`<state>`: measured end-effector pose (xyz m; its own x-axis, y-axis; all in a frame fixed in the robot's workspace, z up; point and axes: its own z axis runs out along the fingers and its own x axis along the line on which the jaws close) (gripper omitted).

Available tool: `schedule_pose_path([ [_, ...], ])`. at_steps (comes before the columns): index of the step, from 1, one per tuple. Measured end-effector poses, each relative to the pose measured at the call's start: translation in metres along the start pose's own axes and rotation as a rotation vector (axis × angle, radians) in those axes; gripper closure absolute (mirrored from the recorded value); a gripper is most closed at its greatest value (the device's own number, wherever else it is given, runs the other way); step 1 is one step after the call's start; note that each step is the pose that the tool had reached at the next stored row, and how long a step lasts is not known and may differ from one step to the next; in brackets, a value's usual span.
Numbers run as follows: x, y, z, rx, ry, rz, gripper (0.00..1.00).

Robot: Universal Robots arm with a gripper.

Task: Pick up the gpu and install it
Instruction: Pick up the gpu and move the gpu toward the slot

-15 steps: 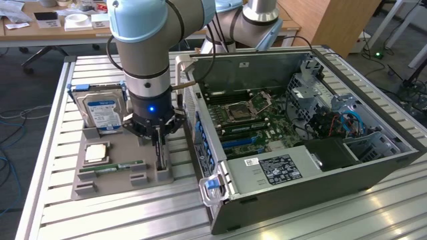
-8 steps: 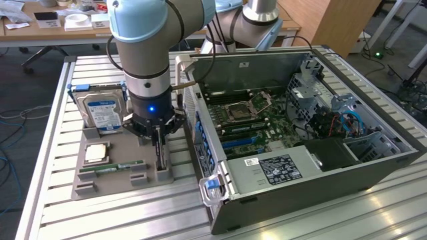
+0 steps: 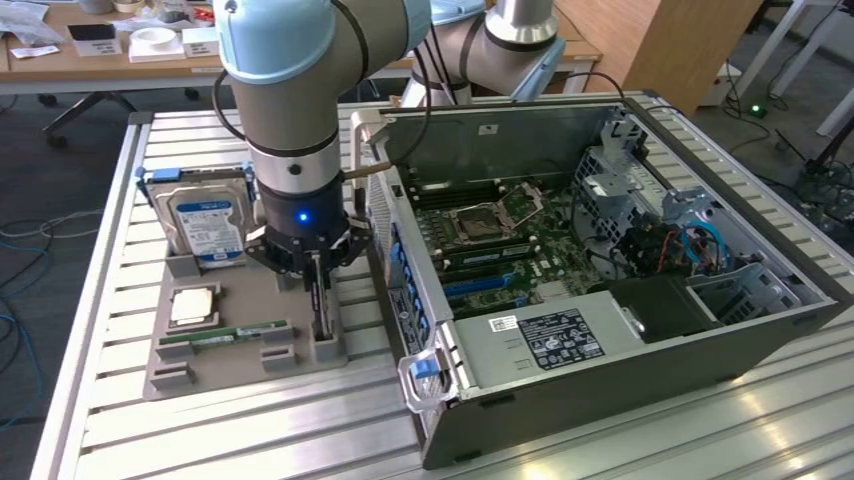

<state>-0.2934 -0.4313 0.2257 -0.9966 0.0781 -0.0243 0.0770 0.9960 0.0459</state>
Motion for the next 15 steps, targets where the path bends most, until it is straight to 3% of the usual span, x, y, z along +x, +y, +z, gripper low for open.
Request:
schedule_pose_path([
  [6,0.0,0.0004,-0.0087,0.0,0.0,0.0,0.73],
  [15,-0.001,0.0016,-0.0349,0.0,0.0,0.0,0.73],
])
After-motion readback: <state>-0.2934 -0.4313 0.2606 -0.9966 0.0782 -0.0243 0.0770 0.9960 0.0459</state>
